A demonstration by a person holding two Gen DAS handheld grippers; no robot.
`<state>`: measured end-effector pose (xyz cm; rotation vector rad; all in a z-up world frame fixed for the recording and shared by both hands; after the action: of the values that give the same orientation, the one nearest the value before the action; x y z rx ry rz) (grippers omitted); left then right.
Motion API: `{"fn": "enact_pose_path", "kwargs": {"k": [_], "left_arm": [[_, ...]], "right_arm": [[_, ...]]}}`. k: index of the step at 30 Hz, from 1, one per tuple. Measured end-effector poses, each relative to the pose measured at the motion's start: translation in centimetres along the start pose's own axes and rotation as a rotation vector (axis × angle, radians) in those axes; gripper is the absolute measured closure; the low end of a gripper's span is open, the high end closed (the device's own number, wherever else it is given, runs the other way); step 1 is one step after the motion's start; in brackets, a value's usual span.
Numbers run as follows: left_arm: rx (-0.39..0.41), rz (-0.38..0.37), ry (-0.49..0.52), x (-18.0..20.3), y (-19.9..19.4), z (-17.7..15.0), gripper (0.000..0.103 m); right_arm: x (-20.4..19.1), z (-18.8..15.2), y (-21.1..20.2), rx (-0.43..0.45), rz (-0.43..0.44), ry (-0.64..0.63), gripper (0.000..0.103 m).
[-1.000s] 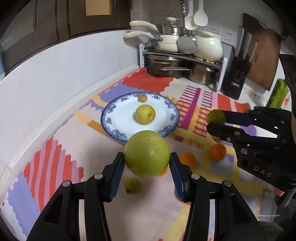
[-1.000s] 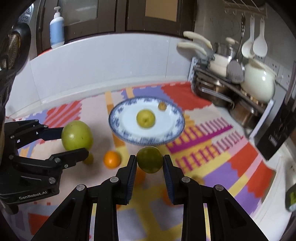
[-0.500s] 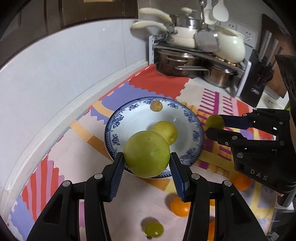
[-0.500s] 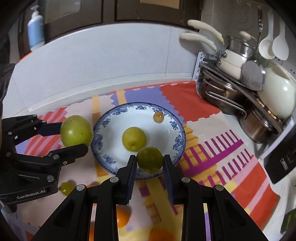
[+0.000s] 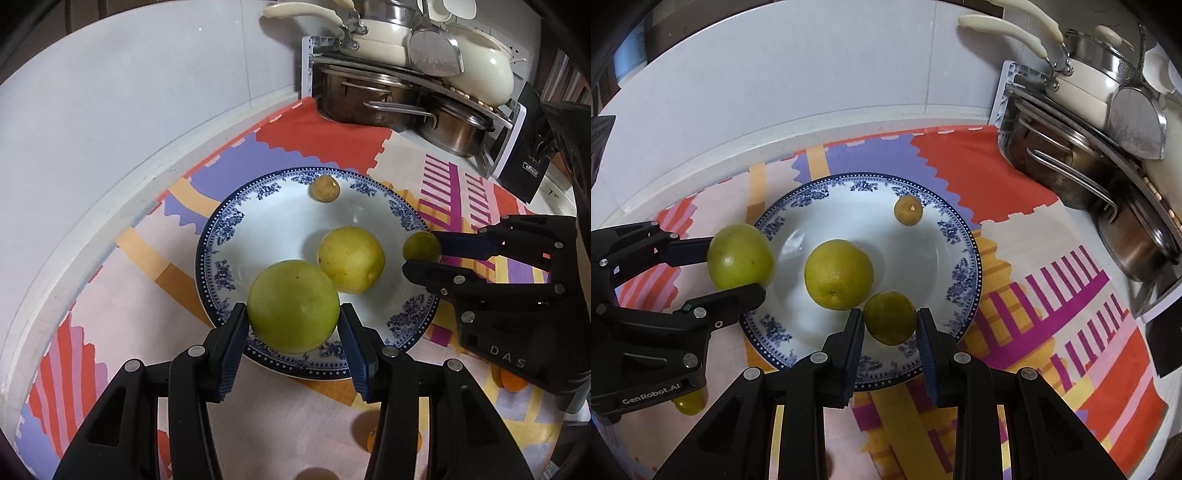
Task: Organize fruits
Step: 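Carry the pomelo and lime over the plate and lower them onto it, then open both tools to release the pomelo and lime on the plate, then withdraw both tools from the plate toward the oranges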
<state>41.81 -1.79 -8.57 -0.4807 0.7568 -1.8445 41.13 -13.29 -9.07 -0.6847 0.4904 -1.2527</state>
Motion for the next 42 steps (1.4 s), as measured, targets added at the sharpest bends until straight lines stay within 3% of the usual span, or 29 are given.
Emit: {"fn": "enact_pose_path", "kwargs": {"k": [11,13,16,17,21,23,31,37,42], "left_arm": [[-0.037,-0.003,0.013,0.0,0.9,-0.6,0.054],[-0.019,-0.003,0.01,-0.1,0.5,-0.4,0.049],[0.016,0.028,0.008,-0.4,-0.7,0.1,0.043],[0.026,0.035,0.011,-0.4,-1.2,0.2,0.043],[0.075,0.061,0.022,-0.3,-3.8,0.1,0.036],[0.105,0.071,0.023,0.0,-5.2,-0.1,0.027],[0.232,0.129,0.06,2.9,-12.1,-1.4,0.019],[0.286,0.149,0.055,4.9,-15.9,-2.1,0.012],[0.305,0.159,0.035,6.6,-17.8,-3.3,0.011]], "right_arm": [[-1.1,-0.5,1.0,-0.024,-0.008,-0.046,0.073],[-1.5,-0.5,0.9,-0.024,-0.008,-0.074,0.072],[-1.7,-0.5,0.2,-0.01,-0.029,-0.089,0.056],[-1.6,-0.4,-0.1,0.0,-0.037,-0.088,0.055],[-1.3,-0.3,-2.8,0.061,-0.061,-0.066,0.055],[-1.3,-0.4,-4.2,0.098,-0.086,-0.064,0.048],[-1.9,-2.1,-10.2,0.203,-0.107,-0.084,0.045],[-1.9,-3.0,-14.6,0.265,-0.101,-0.074,0.037],[-1.6,-4.1,-17.6,0.301,-0.097,-0.068,0.034]]}}
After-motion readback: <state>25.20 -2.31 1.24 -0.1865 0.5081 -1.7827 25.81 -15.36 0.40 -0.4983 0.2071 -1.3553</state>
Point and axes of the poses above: each gripper's, at about its wrist camera, not at the fingertips, and y roughly the way its jaws point, x to its right, z to its top, the point moved 5 cm from there along y, roughly the way its jaws point, and after that the axes turned 11 degrees about x, right-handed, at the moved point
